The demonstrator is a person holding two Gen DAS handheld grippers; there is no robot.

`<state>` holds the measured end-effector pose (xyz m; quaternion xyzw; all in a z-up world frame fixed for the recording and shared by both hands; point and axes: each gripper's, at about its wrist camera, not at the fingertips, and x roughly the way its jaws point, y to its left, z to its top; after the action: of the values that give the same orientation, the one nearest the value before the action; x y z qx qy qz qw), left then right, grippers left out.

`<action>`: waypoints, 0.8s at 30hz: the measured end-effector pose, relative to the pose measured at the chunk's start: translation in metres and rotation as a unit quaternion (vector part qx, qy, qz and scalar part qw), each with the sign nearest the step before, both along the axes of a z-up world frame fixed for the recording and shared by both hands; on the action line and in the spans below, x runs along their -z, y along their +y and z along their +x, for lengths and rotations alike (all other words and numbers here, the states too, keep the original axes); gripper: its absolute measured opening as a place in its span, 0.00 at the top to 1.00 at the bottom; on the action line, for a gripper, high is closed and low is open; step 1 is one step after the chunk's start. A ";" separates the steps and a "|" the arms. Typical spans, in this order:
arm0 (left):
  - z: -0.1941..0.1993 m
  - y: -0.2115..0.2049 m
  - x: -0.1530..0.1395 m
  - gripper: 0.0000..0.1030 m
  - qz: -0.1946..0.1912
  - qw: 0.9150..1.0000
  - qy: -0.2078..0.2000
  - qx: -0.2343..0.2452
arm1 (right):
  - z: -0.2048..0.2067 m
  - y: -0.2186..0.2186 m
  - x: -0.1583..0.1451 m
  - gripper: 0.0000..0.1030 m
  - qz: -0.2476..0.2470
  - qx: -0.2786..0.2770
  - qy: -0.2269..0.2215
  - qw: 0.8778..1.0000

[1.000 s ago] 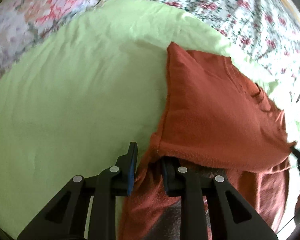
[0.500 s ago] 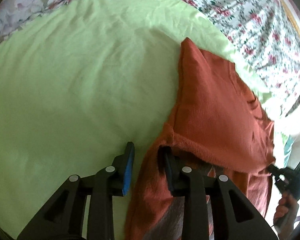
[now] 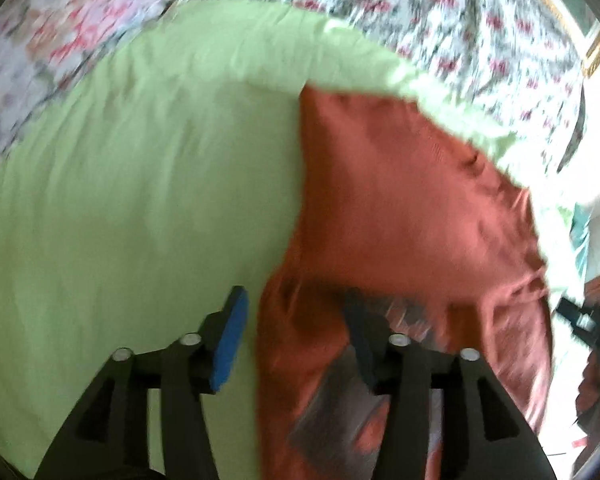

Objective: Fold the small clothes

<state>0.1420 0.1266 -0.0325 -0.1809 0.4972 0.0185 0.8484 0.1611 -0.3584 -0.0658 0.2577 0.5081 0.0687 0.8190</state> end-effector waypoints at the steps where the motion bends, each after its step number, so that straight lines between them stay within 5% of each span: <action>1: 0.012 0.002 -0.003 0.36 -0.008 1.000 -0.004 -0.001 | 0.000 0.001 0.000 0.56 0.000 0.002 -0.001 1.000; 4: 0.060 0.007 -0.003 0.29 -0.020 1.000 0.002 -0.009 | 0.000 0.001 0.002 0.55 0.012 0.005 0.002 1.000; 11: 0.145 0.010 0.037 0.31 -0.037 0.996 0.078 0.003 | 0.008 0.008 0.006 0.55 0.025 -0.014 0.007 1.000; 13: 0.152 0.004 0.039 0.61 -0.030 0.997 0.066 0.024 | 0.012 0.011 0.006 0.55 0.025 -0.023 0.005 0.999; 14: 0.154 0.002 0.038 0.87 -0.033 0.997 0.060 0.036 | 0.013 0.011 0.006 0.55 0.025 -0.025 0.004 0.999; 18: 0.160 0.001 0.016 0.92 0.026 0.998 0.002 0.065 | 0.025 0.012 0.011 0.55 0.025 -0.036 0.003 0.999; 21: 0.170 0.004 0.029 0.92 0.061 0.995 0.017 0.081 | 0.035 0.011 0.013 0.55 0.022 -0.037 -0.001 0.999; 24: 0.164 0.011 0.033 0.90 0.043 0.997 0.010 0.069 | 0.041 0.012 0.017 0.55 0.026 -0.037 0.006 0.999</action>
<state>0.3057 0.1375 -0.0655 -0.1089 0.5154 -0.0172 0.8498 0.2023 -0.3461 -0.0825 0.2599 0.5200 0.1109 0.8060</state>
